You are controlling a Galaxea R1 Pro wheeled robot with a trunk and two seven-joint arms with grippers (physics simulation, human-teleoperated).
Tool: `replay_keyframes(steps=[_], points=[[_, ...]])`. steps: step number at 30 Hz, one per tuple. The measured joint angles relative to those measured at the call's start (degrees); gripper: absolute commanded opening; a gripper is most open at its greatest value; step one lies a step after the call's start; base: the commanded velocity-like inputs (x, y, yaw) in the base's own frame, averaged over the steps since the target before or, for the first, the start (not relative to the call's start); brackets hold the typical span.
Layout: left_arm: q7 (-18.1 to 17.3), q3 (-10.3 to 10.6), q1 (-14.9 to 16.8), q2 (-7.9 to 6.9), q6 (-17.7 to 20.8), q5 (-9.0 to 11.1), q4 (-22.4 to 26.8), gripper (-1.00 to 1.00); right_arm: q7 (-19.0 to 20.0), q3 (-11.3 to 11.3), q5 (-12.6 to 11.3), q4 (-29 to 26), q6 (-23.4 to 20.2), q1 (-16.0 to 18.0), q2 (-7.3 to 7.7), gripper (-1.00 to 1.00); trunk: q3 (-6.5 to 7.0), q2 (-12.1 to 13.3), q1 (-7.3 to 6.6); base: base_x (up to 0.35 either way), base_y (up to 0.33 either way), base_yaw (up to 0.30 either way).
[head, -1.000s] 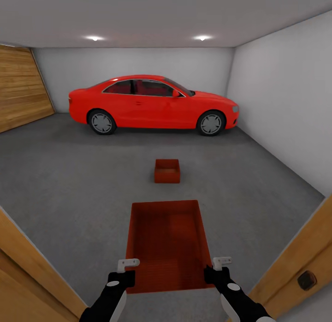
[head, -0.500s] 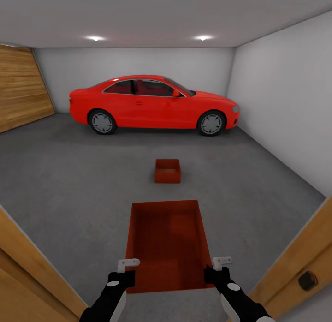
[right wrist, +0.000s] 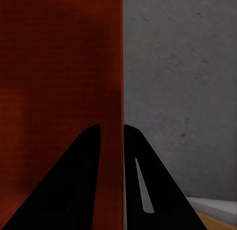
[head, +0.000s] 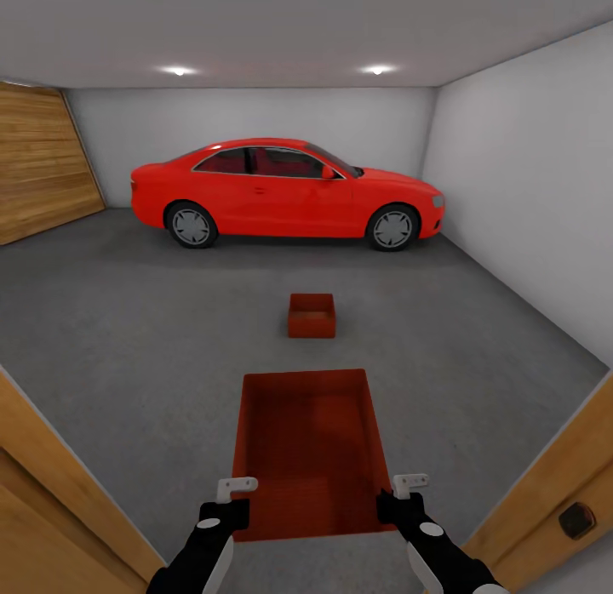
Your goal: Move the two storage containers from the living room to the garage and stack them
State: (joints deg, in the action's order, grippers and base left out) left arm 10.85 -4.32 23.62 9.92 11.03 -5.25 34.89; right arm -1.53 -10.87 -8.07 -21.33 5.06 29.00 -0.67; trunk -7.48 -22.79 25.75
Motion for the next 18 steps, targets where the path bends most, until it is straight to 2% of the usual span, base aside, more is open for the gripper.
replay_keyframes(steps=[10, 18], points=[[0.0, 0.0, -0.01, 0.0, 0.0, 0.0, 0.01, -1.0, 0.0, -0.01, 0.0, 0.0, 0.0, 0.0, 0.0, -1.0, 0.0, 0.0, 0.0, 0.008, 0.001, 0.0], [0.0, -0.05, -0.02, 0.0, 0.0, 0.0, 0.0, -1.0, -0.03, -0.09, -0.05, 0.01, 0.0, 0.0, 0.0, -1.0, 0.0, -0.01, -0.03, 0.261, 0.0, 0.0]])
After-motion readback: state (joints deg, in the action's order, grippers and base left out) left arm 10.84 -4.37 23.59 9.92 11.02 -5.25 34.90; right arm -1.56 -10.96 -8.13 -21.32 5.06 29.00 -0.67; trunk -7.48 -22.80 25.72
